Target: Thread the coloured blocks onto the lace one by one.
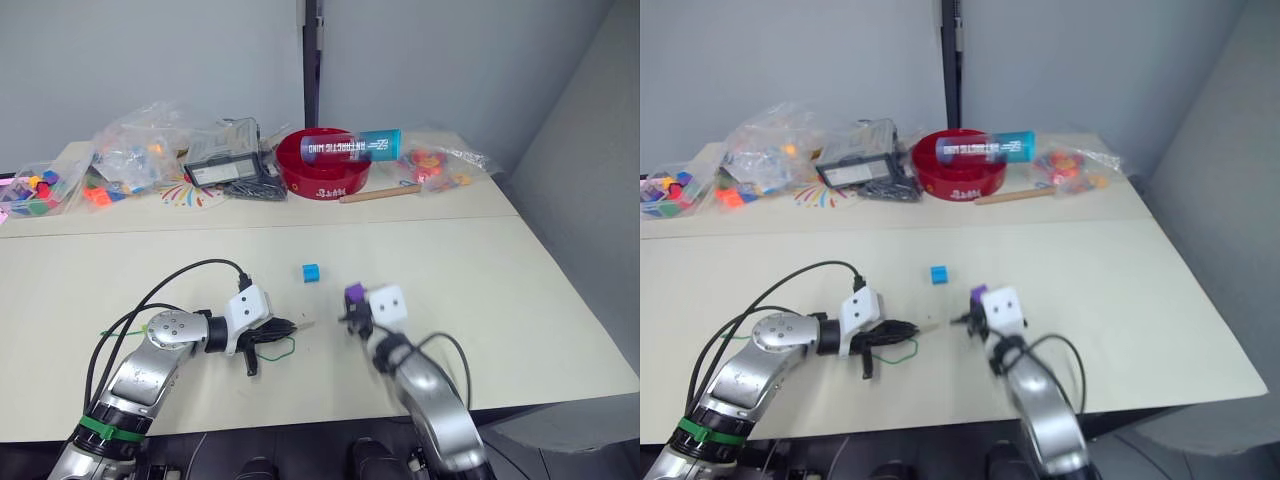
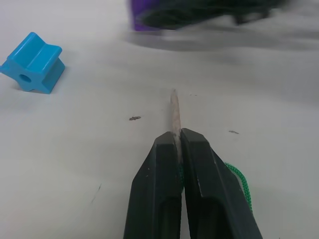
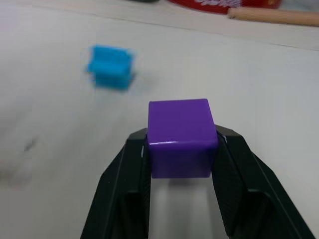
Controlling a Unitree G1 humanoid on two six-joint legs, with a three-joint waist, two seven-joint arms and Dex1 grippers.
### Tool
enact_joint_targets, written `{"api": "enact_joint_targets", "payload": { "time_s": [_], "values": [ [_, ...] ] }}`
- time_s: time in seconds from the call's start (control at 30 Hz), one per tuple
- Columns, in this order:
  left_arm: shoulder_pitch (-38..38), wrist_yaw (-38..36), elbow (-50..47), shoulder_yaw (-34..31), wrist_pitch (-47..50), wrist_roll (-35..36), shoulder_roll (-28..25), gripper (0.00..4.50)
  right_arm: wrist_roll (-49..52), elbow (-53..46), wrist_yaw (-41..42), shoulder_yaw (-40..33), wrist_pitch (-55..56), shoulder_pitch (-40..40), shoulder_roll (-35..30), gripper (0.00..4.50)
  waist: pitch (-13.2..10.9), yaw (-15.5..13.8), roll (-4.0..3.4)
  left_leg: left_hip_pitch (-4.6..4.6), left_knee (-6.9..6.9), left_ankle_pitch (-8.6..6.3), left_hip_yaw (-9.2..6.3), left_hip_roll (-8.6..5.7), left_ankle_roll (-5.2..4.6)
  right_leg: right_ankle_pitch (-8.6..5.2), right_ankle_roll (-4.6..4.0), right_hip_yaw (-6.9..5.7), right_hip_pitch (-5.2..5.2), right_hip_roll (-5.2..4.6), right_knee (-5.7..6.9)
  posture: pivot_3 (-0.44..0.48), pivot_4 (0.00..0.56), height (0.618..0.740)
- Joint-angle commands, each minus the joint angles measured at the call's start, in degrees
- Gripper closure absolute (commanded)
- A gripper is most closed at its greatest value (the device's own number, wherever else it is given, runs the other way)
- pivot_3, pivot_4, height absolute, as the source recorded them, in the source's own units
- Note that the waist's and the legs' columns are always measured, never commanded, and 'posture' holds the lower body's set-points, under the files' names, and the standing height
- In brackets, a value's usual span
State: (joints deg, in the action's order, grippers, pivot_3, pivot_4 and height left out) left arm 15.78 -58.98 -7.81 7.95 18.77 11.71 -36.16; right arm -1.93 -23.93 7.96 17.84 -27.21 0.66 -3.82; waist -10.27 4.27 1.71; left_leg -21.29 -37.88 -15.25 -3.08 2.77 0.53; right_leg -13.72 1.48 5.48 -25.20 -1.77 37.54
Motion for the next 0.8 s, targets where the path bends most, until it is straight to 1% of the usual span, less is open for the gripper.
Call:
{"api": "enact_joint_targets", "payload": {
  "time_s": [0.03,0.1,0.17,0.27,0.3,0.37,0.43,0.53,0.63,0.67,0.7,0.73,0.8],
  "values": [
    [0.69,-0.70,-0.36,-0.34,-1.08,1.04,-0.19,4.50,1.91,-6.20,0.92,0.36,-7.01,2.49,-0.02,3.35,0.00,-0.10,0.01,0.02,-0.01,0.05,0.00,0.00,0.07,0.00,-0.01,0.02,0.02,0.02,0.01,0.000,0.150,0.731],
    [0.74,-1.03,-0.53,-0.17,-0.86,1.10,-0.20,4.50,2.56,-6.05,1.56,0.41,-10.88,3.05,-0.38,3.35,0.03,-0.28,0.06,0.16,-0.01,0.13,0.00,0.00,0.20,-0.04,0.07,0.02,0.15,0.03,0.03,0.000,0.150,0.731],
    [0.45,-1.26,-1.07,-0.07,-0.73,1.09,-0.31,4.50,3.55,-5.96,1.67,0.44,-13.97,3.76,0.07,3.35,0.10,-0.33,0.15,0.20,-0.01,0.17,-0.01,0.01,0.25,-0.20,0.33,0.01,0.19,0.05,0.04,0.000,0.150,0.731],
    [-0.14,-1.42,-1.87,-0.10,-0.56,1.16,-0.47,4.50,4.23,-6.69,1.96,0.68,-14.70,3.85,-0.03,3.35,0.24,-0.37,0.34,0.19,-0.01,0.16,-0.03,0.04,0.25,-0.14,0.22,0.00,0.18,0.07,0.03,0.000,0.150,0.731],
    [-0.23,-1.49,-1.90,-0.12,-0.58,1.15,-0.50,4.50,4.82,-7.09,2.40,0.54,-14.48,3.70,-0.02,2.32,0.25,-0.36,0.35,0.18,-0.01,0.16,-0.03,0.05,0.25,-0.01,0.00,0.00,0.18,0.06,0.02,0.000,0.150,0.731],
    [-0.11,-1.74,-1.74,-0.30,-0.48,1.35,-0.53,4.50,6.59,-8.29,4.12,-1.06,-13.79,3.00,-0.49,1.67,0.25,-0.37,0.35,0.12,-0.01,0.16,0.00,0.05,0.24,-0.02,0.01,0.00,0.13,0.05,-0.01,0.000,0.150,0.731],
    [0.15,-1.79,-1.38,-0.60,-0.40,1.64,-0.43,4.50,7.95,-9.55,7.05,-2.65,-13.04,2.10,-3.15,1.00,0.24,-0.39,0.36,0.11,0.00,0.15,-0.01,0.05,0.24,-0.02,0.01,0.00,0.15,0.05,-0.04,0.000,0.150,0.731],
    [0.37,-2.28,-0.67,-0.88,-0.59,2.14,-0.47,4.50,11.03,-11.11,13.88,-5.91,-11.59,0.41,-9.77,0.02,0.24,-0.53,0.36,0.10,-0.01,0.15,0.01,0.04,0.24,-0.02,0.01,0.00,0.16,0.03,-0.05,0.000,0.150,0.731],
    [0.59,-2.86,-0.21,-0.93,-0.68,2.68,-0.72,4.50,15.20,-10.98,20.70,-9.58,-10.08,-1.72,-16.00,0.02,0.23,-0.53,0.37,0.10,-0.02,0.16,0.04,0.02,0.24,-0.02,0.02,0.01,0.18,0.02,-0.09,0.000,0.150,0.731],
    [0.81,-3.03,0.09,-1.02,-0.61,2.97,-0.71,4.50,16.80,-10.08,24.20,-10.76,-8.98,-2.98,-18.68,0.02,0.23,-0.53,0.37,0.10,-0.02,0.15,0.03,0.02,0.24,-0.02,0.02,0.00,0.18,0.03,-0.08,0.000,0.150,0.731],
    [0.98,-3.54,0.21,-0.95,-0.81,3.11,-0.94,4.50,18.96,-6.16,33.59,-11.43,-5.92,-6.20,-24.29,0.02,0.22,-0.44,0.36,0.11,-0.02,0.15,0.00,0.03,0.23,-0.02,0.02,-0.01,0.18,0.05,-0.07,0.000,0.150,0.731],
    [1.11,-3.90,0.31,-0.90,-0.98,3.18,-1.11,4.50,20.41,-3.22,40.35,-11.76,-3.64,-8.53,-28.29,0.02,0.20,-0.19,0.36,0.11,-0.01,0.15,0.00,0.03,0.22,-0.02,0.02,0.00,0.18,0.06,-0.07,0.000,0.150,0.731],
    [1.34,-4.54,0.46,-0.80,-1.11,3.26,-1.36,4.50,21.47,2.59,49.03,-10.41,0.76,-13.02,-32.92,0.02,0.18,-0.22,0.38,0.15,-0.03,0.15,0.07,0.02,0.22,0.00,0.04,0.06,0.23,0.06,-0.14,0.000,0.150,0.731]
  ]
}}
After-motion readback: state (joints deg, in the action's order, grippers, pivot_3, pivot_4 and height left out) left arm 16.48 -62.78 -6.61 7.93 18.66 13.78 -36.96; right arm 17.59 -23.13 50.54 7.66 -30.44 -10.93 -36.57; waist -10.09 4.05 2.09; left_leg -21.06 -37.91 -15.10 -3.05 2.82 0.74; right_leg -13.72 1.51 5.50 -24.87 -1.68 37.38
